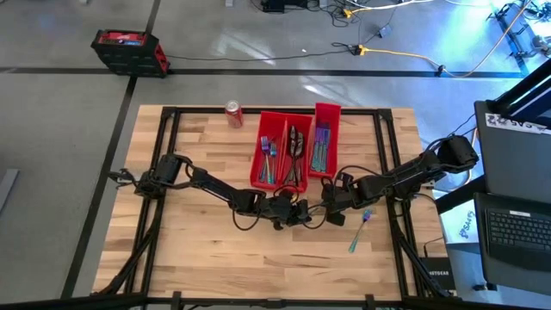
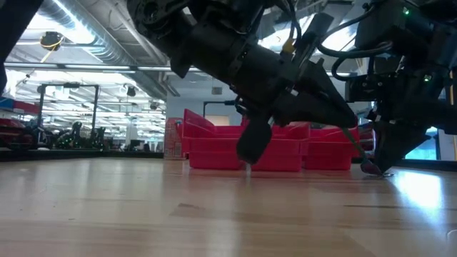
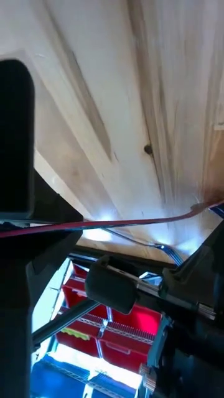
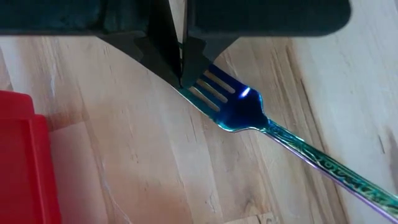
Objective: Sort silverware
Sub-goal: Put the purple fork into the left red bin
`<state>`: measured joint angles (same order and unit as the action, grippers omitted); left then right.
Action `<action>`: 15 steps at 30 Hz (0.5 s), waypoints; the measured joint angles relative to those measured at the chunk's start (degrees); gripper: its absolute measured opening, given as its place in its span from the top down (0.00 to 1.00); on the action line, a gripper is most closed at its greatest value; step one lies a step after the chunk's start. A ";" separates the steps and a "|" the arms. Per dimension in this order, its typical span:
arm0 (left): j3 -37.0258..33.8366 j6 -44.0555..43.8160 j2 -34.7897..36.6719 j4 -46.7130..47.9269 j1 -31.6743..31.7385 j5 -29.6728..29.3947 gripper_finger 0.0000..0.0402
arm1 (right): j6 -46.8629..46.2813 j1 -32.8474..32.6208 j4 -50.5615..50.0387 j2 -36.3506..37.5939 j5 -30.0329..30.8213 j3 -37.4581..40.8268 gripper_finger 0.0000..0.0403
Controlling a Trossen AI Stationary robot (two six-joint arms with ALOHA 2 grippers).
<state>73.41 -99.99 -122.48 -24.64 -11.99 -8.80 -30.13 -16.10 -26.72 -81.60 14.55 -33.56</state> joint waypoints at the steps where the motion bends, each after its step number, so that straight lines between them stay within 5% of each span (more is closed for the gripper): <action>1: -0.02 -0.03 0.00 0.06 0.00 -0.14 1.00 | 0.00 0.00 0.02 0.00 0.00 0.00 1.00; 15: -0.02 -1.13 0.01 0.13 0.15 -0.35 1.00 | 0.50 0.00 -0.07 0.00 -0.57 0.00 1.00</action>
<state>73.38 -101.12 -122.47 -24.51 -11.84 -9.15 -29.63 -16.10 -26.78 -81.60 13.98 -33.56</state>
